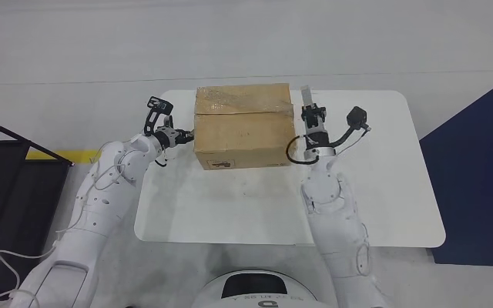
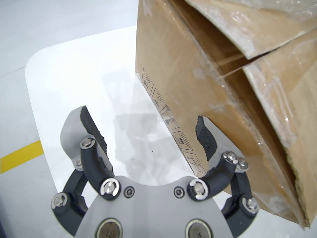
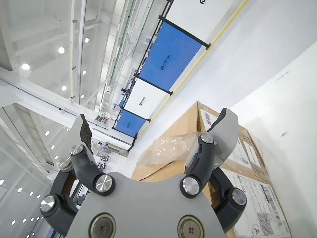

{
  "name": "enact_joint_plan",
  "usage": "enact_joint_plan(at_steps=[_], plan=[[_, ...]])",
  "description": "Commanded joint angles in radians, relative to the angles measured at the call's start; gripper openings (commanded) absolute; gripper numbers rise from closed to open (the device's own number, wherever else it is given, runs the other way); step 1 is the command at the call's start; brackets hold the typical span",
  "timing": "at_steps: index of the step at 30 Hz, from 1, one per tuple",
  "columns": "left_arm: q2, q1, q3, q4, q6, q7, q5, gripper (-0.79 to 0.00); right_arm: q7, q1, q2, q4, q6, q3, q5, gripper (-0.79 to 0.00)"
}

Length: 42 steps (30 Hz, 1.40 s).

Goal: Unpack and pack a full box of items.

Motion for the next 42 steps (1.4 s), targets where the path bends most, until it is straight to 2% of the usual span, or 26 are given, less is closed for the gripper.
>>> enact_joint_plan(at_steps=[1, 9, 20, 35, 42], plan=[[0.0, 0.0, 0.0, 0.0, 0.0, 0.0, 0.0, 0.0, 0.003, 0.038, -0.001, 0.043, 0.001, -0.011, 0.0, 0.0], [0.0, 0.0, 0.0, 0.0, 0.0, 0.0, 0.0, 0.0, -0.013, 0.138, -0.01, 0.177, -0.005, -0.049, 0.039, 0.0], [0.0, 0.0, 0.0, 0.0, 0.0, 0.0, 0.0, 0.0, 0.01, 0.193, -0.018, 0.258, 0.018, -0.075, 0.123, 0.0], [0.0, 0.0, 0.0, 0.0, 0.0, 0.0, 0.0, 0.0, 0.007, 0.183, -0.022, 0.273, -0.002, -0.092, 0.199, 0.0], [0.0, 0.0, 0.0, 0.0, 0.0, 0.0, 0.0, 0.0, 0.069, 0.166, -0.018, 0.264, 0.004, -0.082, 0.247, 0.0]])
